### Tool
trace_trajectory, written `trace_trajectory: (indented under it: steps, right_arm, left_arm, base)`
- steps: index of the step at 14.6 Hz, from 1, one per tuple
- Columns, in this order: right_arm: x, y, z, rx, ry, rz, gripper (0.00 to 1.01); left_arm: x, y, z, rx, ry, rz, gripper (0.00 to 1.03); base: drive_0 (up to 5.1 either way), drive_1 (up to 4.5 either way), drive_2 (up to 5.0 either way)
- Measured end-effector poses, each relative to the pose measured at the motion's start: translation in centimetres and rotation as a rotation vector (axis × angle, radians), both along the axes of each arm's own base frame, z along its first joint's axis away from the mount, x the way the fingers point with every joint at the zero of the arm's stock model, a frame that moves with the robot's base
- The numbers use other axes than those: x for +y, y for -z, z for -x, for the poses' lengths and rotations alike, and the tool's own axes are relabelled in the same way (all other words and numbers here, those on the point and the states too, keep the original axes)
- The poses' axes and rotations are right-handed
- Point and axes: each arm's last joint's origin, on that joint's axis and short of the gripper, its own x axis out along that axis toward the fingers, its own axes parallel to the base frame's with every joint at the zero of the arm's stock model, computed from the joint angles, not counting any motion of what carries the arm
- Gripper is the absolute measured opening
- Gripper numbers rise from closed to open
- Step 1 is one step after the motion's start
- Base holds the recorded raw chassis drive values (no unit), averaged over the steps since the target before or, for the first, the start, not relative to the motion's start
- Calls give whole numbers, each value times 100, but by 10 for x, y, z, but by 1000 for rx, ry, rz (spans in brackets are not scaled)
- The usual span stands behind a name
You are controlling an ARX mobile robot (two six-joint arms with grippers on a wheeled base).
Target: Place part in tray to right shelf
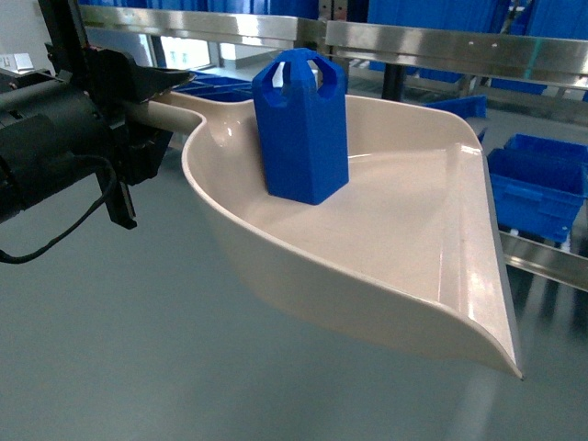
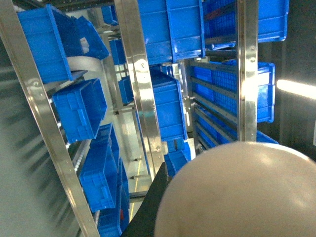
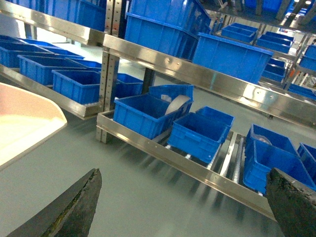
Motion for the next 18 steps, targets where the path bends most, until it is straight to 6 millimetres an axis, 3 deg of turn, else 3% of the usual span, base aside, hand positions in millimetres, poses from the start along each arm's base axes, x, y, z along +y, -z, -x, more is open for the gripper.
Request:
trace_trajectory:
  steps: [18]
  right_arm:
    - [0, 0, 0, 0, 0, 0, 98]
  left_arm:
    - [0, 0, 0, 1, 3, 0, 12]
  base:
    - [-153, -153, -153]
